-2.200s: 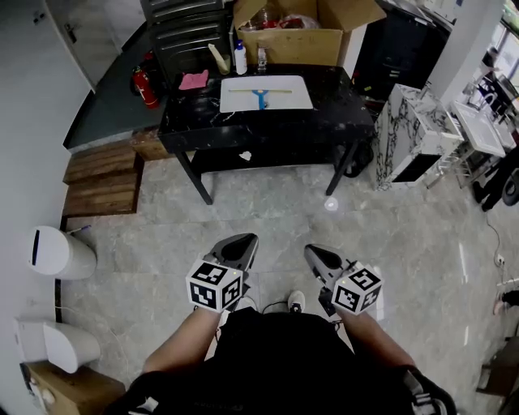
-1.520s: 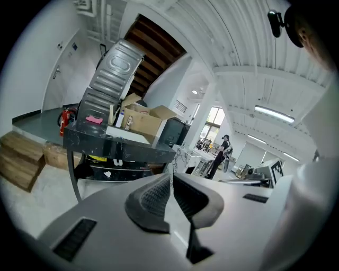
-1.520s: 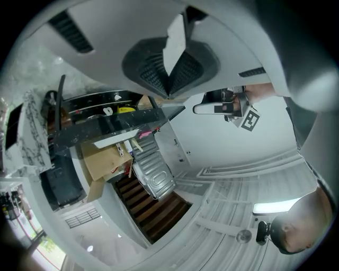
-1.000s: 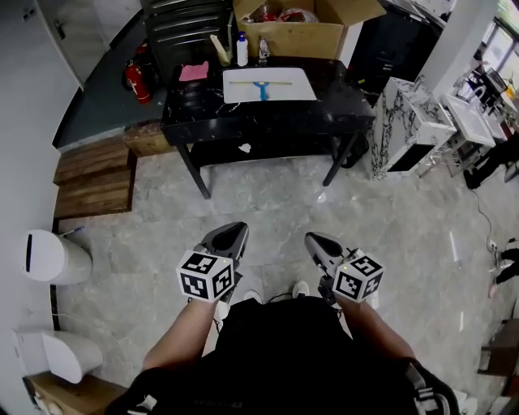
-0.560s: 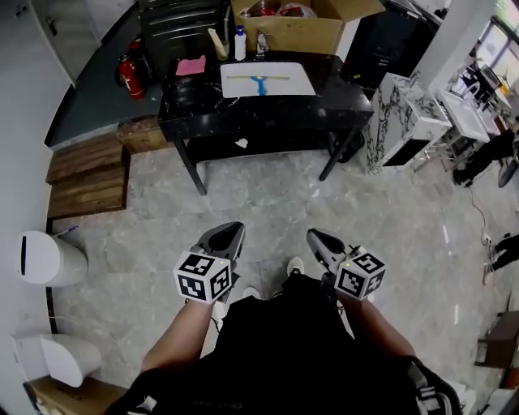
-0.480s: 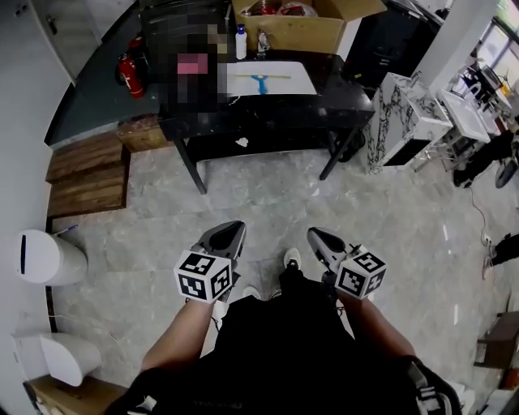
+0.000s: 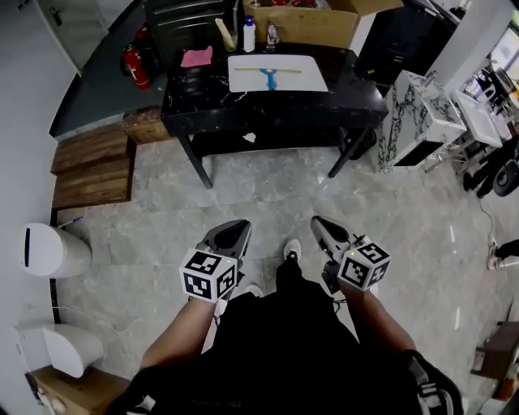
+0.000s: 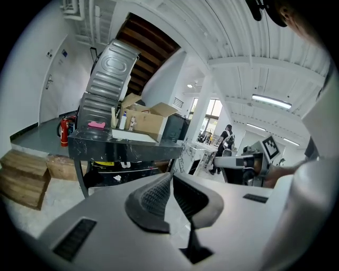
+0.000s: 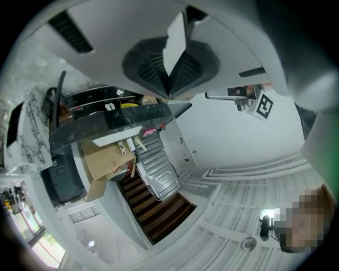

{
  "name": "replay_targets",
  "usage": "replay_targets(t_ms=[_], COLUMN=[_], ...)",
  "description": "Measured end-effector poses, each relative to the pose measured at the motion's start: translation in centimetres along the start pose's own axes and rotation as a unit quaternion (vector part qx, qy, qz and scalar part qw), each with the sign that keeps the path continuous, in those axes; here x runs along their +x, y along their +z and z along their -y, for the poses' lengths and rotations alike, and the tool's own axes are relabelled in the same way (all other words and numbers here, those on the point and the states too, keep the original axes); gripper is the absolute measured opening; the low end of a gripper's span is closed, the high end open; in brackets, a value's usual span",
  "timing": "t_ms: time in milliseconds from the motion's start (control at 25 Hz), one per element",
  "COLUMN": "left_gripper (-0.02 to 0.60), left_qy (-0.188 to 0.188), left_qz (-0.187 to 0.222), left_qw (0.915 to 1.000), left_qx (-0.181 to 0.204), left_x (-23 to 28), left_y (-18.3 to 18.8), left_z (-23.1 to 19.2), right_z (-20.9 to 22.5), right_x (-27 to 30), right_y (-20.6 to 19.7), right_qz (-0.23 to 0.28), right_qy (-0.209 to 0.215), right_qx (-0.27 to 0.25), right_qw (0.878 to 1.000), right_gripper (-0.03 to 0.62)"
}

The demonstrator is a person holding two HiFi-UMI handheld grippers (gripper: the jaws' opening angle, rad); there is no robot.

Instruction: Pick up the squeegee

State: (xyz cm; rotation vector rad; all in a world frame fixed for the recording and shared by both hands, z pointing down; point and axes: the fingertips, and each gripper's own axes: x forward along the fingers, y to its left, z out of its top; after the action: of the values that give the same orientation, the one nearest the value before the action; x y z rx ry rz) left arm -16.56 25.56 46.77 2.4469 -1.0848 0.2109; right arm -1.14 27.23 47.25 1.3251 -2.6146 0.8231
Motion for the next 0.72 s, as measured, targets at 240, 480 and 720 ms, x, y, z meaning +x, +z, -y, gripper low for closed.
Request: replay_targets(t_ms=[240, 480, 720], left_gripper=[0.029, 0.029, 0.029], left_qy=[0.01, 0.019, 0.029], left_qz=[0.0, 0.003, 0.001], left_qw=[0.9999, 0.9998, 0.9996], left_qx=[-0.006, 0.002, 0.003], left_x=[3.3, 7.7, 12.0], left_y=[1.8, 5.1, 7.6], left_z=[-1.2, -2.6, -3.1], right_z=[3.2, 7.4, 10.9], right_x=[2.2, 4.3, 6.3], right_y=[1.9, 5.2, 7.7], right_qz=[0.001, 0.012, 0.008], right_qy=[0.009, 0.01, 0.025], right_qx=[0.008, 0.021, 0.02], right_qw=[1.0, 1.0, 0.999], right_gripper=[0.009, 0.009, 0.009])
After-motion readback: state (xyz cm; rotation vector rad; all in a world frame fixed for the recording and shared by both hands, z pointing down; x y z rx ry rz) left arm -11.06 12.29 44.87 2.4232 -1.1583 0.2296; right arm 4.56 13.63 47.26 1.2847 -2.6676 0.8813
